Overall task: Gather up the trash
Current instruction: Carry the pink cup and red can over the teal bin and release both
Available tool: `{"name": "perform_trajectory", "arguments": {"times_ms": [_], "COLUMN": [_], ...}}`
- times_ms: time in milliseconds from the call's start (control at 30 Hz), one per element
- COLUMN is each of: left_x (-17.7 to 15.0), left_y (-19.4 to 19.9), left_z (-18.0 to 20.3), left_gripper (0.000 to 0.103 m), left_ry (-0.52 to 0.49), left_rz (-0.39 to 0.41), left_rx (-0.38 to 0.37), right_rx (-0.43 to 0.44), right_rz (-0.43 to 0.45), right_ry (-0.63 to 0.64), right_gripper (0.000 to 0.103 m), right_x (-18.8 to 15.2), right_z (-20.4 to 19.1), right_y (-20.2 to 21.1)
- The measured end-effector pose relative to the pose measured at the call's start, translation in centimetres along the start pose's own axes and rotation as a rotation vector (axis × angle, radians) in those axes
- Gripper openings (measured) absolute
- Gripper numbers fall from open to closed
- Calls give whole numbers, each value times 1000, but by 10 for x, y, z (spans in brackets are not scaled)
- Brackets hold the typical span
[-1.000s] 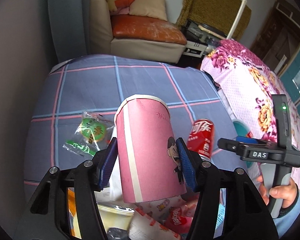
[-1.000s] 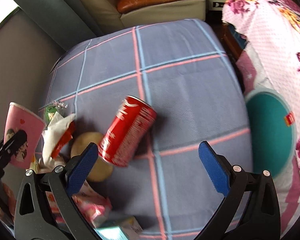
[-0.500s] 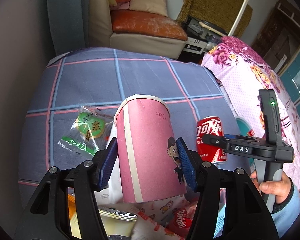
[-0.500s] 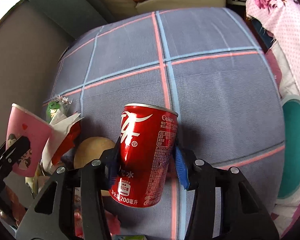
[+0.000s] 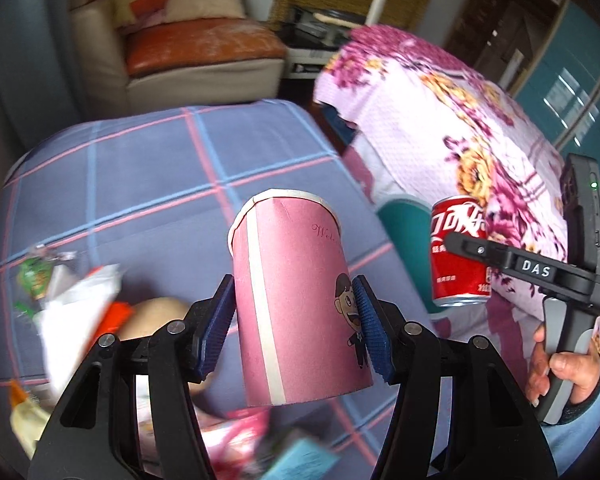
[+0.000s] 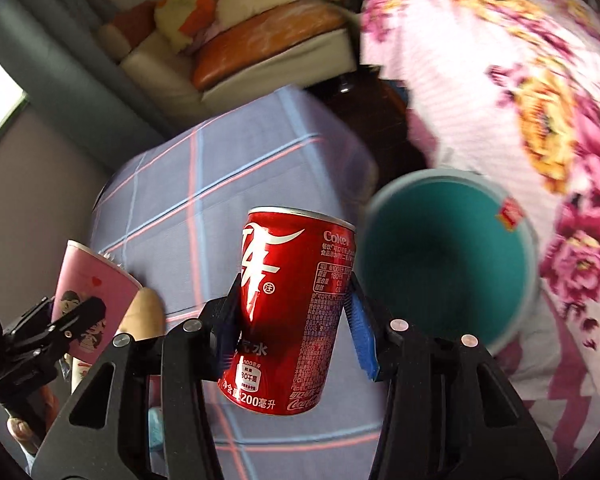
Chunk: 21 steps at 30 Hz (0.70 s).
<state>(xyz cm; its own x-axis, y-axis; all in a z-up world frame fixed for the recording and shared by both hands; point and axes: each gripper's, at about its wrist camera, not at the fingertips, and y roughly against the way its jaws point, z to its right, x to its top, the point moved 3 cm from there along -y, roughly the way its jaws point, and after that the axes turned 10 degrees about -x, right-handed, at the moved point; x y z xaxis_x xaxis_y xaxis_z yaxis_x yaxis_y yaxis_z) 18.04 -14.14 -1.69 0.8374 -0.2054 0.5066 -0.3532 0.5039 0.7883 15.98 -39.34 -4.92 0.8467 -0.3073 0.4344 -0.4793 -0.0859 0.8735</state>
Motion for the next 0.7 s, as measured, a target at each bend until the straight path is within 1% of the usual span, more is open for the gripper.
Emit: {"name": "perform_trajectory", "arguments": {"times_ms": [133,267,467,600,700], "left_x": [4,8,13,14,14], "left_y": [-43,-82,-133,-156,-168], "left_z": [47,81,120,132,140], "left_gripper": [60,60,60,61,66], "left_ry": [-59,-86,-122,-137,-152], "left_rz": [-40,-82,-147,-184,-194], "left_rx": [-26,-48,-61,-57,-45], "right_rx": [-61,-90,-104,-100,-90], "right_rz": [23,38,41,39,30], "right_ry": [-71,-100,-135,-152,-171], "right_gripper": [46,46,46,46,46], "right_x": [0,0,0,-1,0], "right_z": [57,93,125,141,150], "right_y": [3,5,-3,-10,-17]}}
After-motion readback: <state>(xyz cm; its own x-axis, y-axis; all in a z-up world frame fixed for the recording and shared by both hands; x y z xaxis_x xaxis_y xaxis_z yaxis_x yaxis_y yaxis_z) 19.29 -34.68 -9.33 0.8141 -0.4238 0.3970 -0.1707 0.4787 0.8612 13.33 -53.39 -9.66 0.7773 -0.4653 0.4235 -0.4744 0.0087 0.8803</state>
